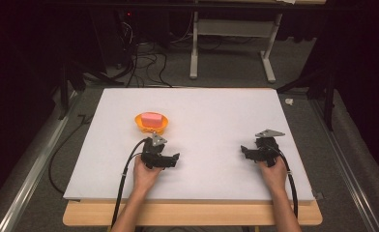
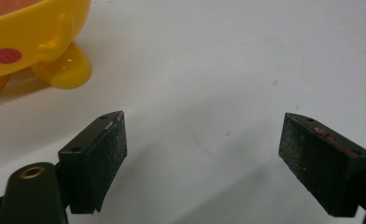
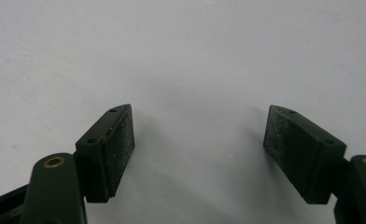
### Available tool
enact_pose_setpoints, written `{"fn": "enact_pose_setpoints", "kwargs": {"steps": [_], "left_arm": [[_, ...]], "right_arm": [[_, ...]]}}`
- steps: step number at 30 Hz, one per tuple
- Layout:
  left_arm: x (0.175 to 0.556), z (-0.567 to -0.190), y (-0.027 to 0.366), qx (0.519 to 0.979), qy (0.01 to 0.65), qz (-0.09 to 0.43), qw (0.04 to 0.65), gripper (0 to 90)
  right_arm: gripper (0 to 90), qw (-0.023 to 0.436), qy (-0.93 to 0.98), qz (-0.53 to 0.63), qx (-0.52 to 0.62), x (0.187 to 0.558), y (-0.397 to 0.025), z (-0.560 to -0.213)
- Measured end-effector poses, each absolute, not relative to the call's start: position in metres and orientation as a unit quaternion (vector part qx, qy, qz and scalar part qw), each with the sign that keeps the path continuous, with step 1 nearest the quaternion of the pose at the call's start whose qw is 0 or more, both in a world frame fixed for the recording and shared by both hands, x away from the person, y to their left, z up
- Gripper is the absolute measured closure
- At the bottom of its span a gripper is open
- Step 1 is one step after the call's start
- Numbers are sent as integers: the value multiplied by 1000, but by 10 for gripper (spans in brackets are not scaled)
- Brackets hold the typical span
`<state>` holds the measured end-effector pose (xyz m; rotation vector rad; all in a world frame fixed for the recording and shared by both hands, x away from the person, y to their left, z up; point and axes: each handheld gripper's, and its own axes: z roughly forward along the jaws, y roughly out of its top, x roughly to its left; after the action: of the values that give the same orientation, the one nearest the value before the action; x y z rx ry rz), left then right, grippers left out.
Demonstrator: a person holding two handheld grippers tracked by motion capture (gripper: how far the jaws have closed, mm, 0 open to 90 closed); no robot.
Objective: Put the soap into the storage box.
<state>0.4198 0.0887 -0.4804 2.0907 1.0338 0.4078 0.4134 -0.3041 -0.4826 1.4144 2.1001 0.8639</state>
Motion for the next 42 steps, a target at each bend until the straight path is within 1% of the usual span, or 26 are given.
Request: {"fn": "enact_pose_setpoints", "kwargs": {"steps": [13,15,19,42], "left_arm": [[424,-486,86,815,411,170,372,158],[424,-487,83,819,410,179,358,160],[426,-487,84,816,418,174,361,153],[425,-488,84,816,417,175,359,151]], "right_arm": [[251,230,763,314,515,413,-304,-483],[251,230,763,314,515,414,-304,-483],[251,230,763,314,515,413,-304,-483],[251,230,763,314,515,413,-304,-483]]}}
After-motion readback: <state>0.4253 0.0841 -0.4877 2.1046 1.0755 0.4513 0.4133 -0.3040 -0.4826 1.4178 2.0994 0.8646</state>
